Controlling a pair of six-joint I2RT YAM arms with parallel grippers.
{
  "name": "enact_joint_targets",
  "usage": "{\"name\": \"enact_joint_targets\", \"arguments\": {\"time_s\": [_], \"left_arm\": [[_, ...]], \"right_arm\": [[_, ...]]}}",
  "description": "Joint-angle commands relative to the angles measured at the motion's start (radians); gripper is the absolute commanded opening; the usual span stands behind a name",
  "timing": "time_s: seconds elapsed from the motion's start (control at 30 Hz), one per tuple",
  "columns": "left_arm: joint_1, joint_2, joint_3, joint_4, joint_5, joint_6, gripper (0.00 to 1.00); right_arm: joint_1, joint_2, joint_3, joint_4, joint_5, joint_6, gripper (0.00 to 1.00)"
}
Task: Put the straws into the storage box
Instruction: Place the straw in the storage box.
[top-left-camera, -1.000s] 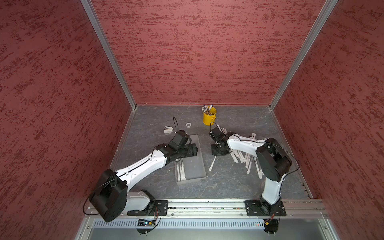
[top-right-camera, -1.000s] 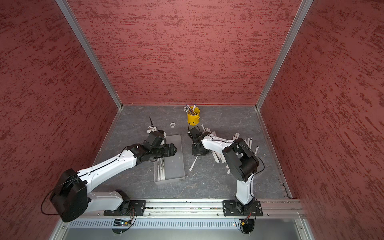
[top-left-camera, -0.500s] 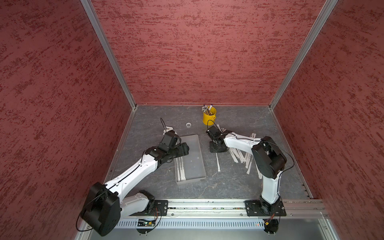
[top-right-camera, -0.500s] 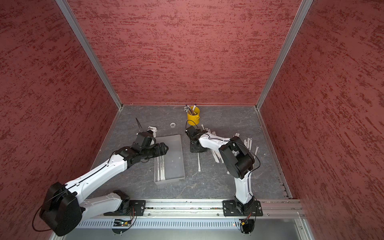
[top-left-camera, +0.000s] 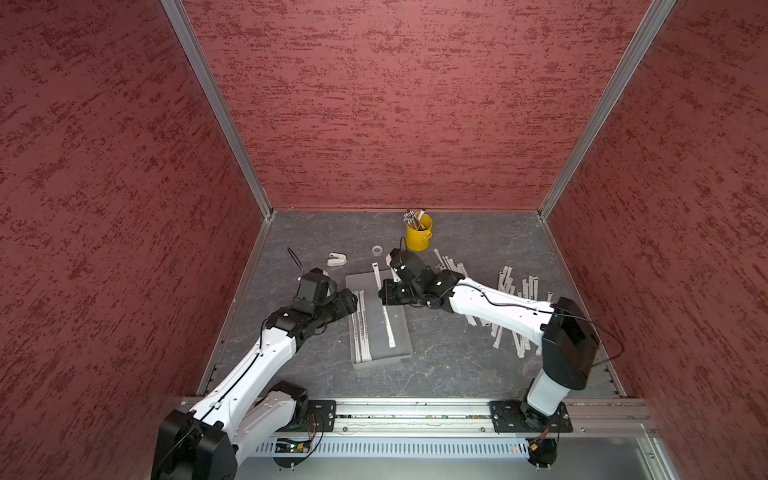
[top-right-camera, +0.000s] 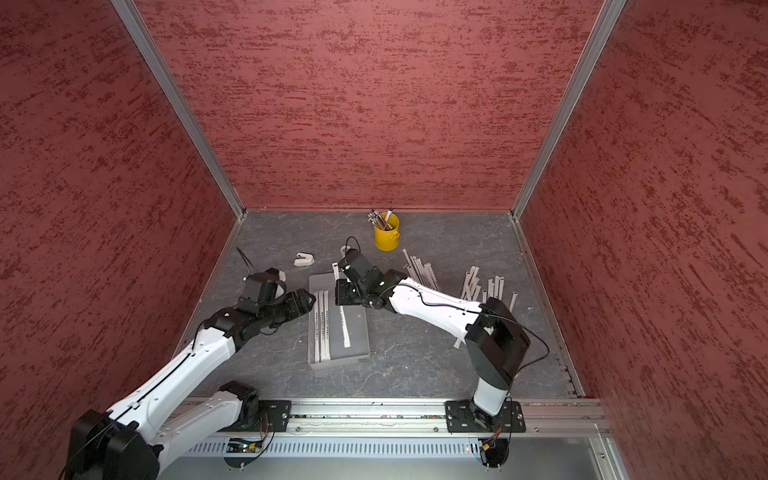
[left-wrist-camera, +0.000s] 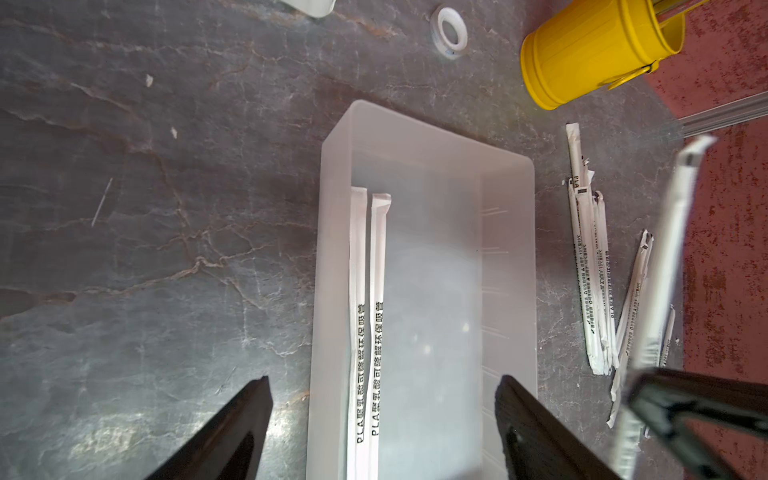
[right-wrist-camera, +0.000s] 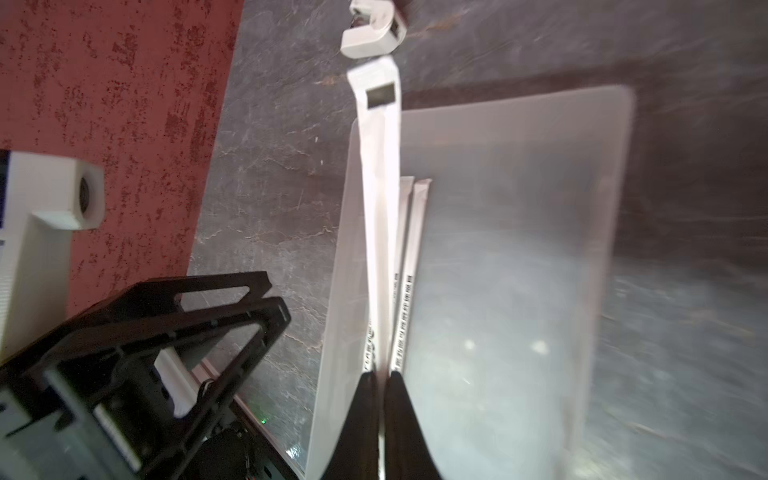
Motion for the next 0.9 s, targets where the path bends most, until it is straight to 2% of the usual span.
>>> {"name": "enact_joint_targets", "arguments": {"time_s": [0.0,0.3,0.87], "left_arm": [[0.005,-0.019,-0.025,0.013,0.021,-0.015,0.87],[0.004,0.001,-0.039,0.054,0.043,-0.03,0.86],[-0.013,0.015,-0.038,0.072,0.05,-0.03,0.86]], "right_arm": [[0.025,0.093,-0.019,0.15,-0.008,0.106,0.08],[0.052,0.248,0.005,0.134,-0.013,0.157,0.07],[0.051,0.336,0.053,0.098,-0.042,0.194,0.11]]}}
